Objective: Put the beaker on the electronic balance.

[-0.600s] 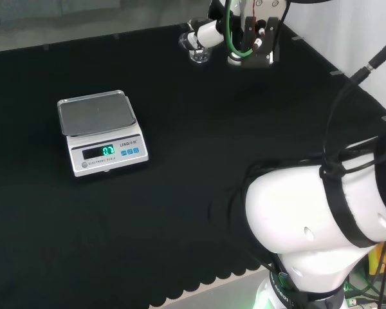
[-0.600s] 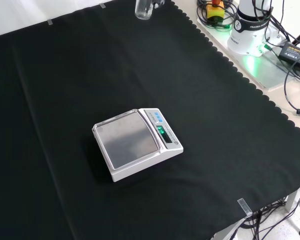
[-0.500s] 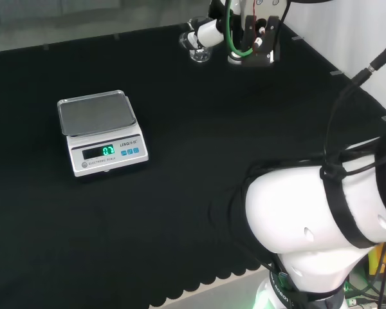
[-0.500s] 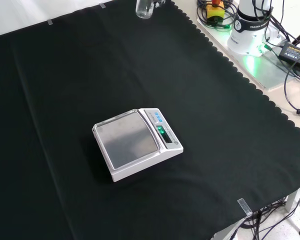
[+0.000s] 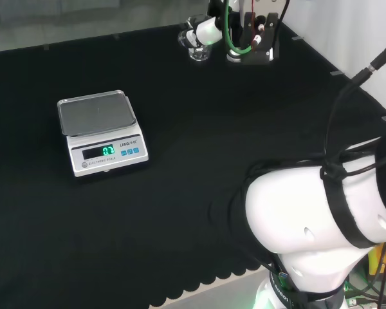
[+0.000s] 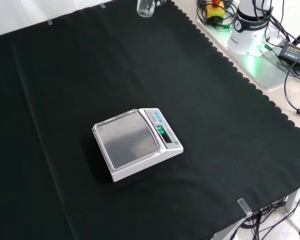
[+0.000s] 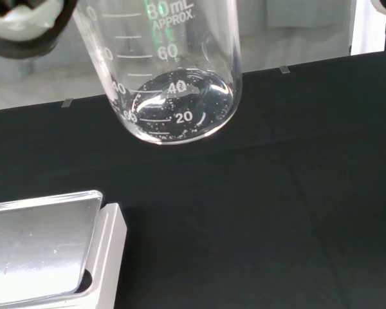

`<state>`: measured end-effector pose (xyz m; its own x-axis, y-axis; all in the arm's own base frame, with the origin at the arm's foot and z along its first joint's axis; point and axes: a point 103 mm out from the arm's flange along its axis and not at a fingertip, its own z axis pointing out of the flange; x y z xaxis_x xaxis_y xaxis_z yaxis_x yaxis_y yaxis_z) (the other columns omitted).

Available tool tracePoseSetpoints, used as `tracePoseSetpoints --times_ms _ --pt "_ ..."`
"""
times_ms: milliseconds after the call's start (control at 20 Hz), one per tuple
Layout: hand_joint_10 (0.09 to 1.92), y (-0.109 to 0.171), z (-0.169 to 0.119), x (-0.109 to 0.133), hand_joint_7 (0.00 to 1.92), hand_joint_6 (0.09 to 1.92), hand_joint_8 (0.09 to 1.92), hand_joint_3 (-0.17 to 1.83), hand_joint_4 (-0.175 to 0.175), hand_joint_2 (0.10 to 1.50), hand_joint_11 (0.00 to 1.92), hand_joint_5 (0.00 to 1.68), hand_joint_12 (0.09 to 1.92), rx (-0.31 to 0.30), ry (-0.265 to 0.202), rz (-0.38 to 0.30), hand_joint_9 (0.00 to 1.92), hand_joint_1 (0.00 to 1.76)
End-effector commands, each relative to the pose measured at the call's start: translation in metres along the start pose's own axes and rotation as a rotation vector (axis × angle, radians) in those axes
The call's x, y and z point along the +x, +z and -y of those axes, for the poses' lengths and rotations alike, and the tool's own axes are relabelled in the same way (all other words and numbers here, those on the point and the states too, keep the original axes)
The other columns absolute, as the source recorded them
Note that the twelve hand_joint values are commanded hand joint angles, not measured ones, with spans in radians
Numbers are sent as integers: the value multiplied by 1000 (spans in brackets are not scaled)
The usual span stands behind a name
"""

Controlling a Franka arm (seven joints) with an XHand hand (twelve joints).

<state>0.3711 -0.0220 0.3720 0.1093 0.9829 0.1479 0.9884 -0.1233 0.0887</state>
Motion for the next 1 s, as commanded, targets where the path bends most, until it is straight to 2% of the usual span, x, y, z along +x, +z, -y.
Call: tracePoseSetpoints --times_ms 50,350,600,800,1000 --pt "357 1 -4 6 1671 981 541 918 -175 583 1663 1170 679 4 5 -18 1848 1178" --pt "359 15 -23 45 1675 981 539 924 -175 579 1659 1172 679 28 3 3 1844 1178" --pt "362 35 -46 75 1678 980 537 928 -175 576 1654 1174 679 55 -38 -6 1842 1179" --pt "364 61 -74 86 1680 979 535 932 -175 573 1649 1176 678 98 -76 -6 1839 1179" --pt "371 87 -105 84 1684 973 530 943 -175 564 1643 1183 682 118 -100 -23 1834 1180"
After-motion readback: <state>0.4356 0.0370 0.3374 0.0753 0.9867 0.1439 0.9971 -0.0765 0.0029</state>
